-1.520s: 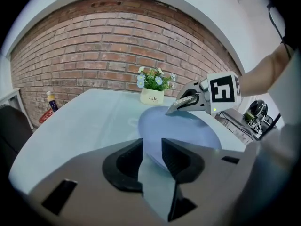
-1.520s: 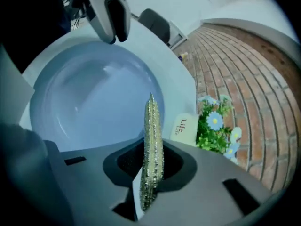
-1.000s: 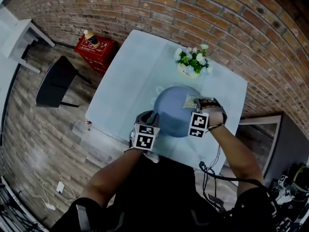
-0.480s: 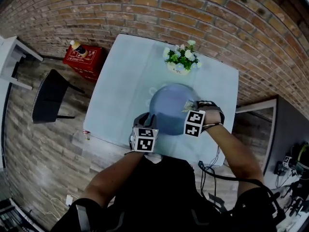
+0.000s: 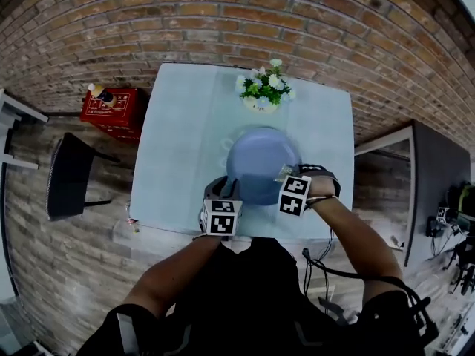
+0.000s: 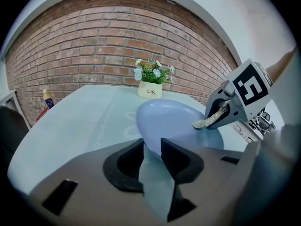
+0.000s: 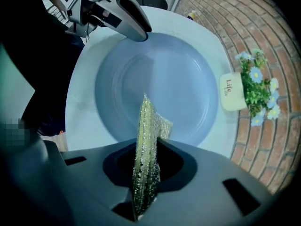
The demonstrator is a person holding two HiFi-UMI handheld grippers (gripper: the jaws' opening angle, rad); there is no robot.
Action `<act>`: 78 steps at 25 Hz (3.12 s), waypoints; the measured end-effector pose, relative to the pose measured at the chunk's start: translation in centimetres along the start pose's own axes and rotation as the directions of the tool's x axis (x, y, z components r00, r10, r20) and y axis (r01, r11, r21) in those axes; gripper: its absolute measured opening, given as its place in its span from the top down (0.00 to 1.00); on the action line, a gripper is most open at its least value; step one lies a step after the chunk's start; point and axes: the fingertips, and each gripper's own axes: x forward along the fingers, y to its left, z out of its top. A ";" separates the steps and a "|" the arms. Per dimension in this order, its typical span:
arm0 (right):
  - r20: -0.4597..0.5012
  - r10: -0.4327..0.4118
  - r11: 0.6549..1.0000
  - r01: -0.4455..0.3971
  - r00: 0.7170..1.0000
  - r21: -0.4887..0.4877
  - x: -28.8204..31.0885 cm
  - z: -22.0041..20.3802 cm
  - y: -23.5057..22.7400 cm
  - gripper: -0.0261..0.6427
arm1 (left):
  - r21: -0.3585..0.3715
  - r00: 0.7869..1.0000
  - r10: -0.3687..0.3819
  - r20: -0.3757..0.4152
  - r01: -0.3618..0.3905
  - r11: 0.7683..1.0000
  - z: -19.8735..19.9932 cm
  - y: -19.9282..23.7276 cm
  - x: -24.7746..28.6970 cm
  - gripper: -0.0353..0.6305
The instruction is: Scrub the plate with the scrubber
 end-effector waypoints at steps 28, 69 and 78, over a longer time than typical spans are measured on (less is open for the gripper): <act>0.189 0.174 0.913 -0.230 0.966 0.336 -4.0 10.1 6.6 0.86 | 0.069 0.966 -0.254 -0.041 0.257 0.964 1.5 0.6 -0.2 0.72; 0.482 -0.167 0.771 -0.191 0.860 0.608 1.4 6.4 -9.3 0.86 | -0.127 1.000 0.005 0.003 -0.005 0.992 1.5 1.1 0.9 0.79; 0.500 -0.101 0.779 -0.244 0.860 0.578 1.5 8.7 -8.4 0.86 | -0.129 0.999 -0.040 -0.002 0.039 0.991 1.3 0.9 0.9 0.80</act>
